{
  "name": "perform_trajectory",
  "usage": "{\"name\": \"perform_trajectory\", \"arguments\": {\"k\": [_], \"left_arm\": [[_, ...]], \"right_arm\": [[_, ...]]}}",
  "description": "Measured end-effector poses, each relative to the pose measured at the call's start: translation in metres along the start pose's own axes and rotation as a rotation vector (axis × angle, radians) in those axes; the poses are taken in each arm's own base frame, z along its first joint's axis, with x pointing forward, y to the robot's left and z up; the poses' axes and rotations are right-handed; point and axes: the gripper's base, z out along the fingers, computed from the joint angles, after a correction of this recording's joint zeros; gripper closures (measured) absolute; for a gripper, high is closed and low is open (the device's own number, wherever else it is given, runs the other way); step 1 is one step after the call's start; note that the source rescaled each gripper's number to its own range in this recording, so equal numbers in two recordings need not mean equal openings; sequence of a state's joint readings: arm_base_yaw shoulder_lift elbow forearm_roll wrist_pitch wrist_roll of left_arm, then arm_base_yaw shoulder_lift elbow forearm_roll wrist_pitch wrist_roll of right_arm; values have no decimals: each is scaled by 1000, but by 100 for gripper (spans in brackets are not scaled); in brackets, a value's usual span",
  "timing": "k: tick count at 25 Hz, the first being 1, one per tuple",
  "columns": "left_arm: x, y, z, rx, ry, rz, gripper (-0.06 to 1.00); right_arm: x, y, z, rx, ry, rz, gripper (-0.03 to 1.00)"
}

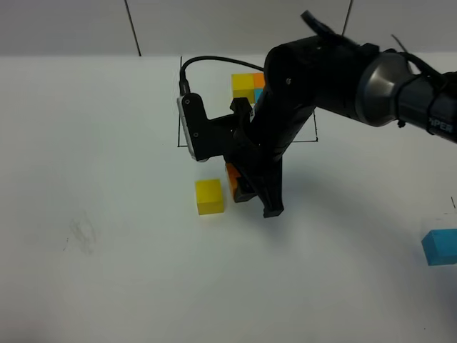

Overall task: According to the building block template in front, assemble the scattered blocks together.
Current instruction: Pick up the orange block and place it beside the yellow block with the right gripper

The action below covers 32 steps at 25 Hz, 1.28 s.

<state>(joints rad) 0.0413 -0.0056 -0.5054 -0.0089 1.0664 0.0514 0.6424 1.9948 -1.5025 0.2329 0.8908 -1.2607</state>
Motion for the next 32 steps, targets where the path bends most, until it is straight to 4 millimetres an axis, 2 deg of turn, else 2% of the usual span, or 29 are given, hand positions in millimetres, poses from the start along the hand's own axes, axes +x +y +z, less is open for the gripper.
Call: {"name": "perform_trajectory", "arguments": {"k": [4, 19, 32], "left_arm": [[0, 0, 0, 0, 0, 0, 94], [0, 0, 0, 0, 0, 0, 94], [0, 0, 0, 0, 0, 0, 94]], "right_arm": [[-2, -1, 12, 0, 5, 11, 47], [0, -14, 37, 43, 18, 62, 47], [0, -21, 48, 41, 38, 49, 47]]}}
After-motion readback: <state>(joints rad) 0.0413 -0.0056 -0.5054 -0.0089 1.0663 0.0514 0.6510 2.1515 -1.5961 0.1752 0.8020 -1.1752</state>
